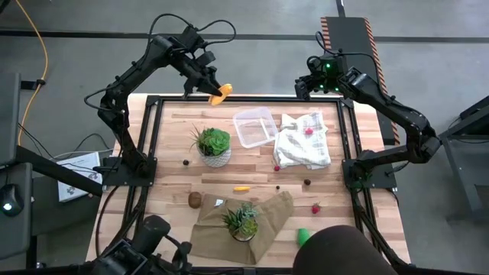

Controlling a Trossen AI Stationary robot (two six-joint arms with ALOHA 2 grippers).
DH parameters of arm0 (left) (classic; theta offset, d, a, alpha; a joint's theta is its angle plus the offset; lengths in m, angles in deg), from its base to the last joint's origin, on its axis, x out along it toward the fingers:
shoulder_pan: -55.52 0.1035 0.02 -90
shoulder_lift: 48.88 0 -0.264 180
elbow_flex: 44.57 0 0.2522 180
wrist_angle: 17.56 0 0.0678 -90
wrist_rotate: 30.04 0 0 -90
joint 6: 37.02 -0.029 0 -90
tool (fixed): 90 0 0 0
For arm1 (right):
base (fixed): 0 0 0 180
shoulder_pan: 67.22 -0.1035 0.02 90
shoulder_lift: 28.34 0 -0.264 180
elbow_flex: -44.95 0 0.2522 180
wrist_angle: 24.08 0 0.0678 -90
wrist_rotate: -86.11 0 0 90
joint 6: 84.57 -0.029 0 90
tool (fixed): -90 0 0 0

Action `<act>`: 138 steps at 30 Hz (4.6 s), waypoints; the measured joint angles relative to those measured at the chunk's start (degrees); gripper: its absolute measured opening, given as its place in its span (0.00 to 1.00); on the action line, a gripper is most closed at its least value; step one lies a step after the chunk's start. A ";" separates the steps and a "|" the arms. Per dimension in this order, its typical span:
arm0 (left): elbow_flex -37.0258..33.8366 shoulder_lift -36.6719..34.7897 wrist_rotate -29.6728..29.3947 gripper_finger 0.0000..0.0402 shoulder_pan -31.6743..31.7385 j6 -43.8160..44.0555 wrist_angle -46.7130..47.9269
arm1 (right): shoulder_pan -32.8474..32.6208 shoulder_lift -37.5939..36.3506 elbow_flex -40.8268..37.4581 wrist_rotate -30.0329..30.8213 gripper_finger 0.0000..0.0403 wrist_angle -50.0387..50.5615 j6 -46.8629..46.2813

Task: Pick and placing Produce into tupperware
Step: Put the yellow banana into the transparent bin, then put the black cherry into the transparent bin

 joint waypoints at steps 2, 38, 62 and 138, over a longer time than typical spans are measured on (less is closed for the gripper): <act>0.00 0.00 -1.20 0.32 -0.02 -0.02 -0.25 | 0.01 0.00 0.00 0.00 0.23 0.00 0.00; -0.04 7.29 -46.53 0.32 -12.01 -6.32 -24.45 | -0.01 -0.10 0.00 -4.06 0.23 -8.02 -0.51; -0.04 19.60 -48.17 0.32 -17.79 -5.86 -27.59 | 0.78 -4.44 0.03 -9.31 0.23 -14.19 -1.46; -0.04 23.95 -53.29 0.42 -19.46 -4.86 -25.67 | 1.40 -8.96 0.03 -9.64 0.23 -12.26 2.81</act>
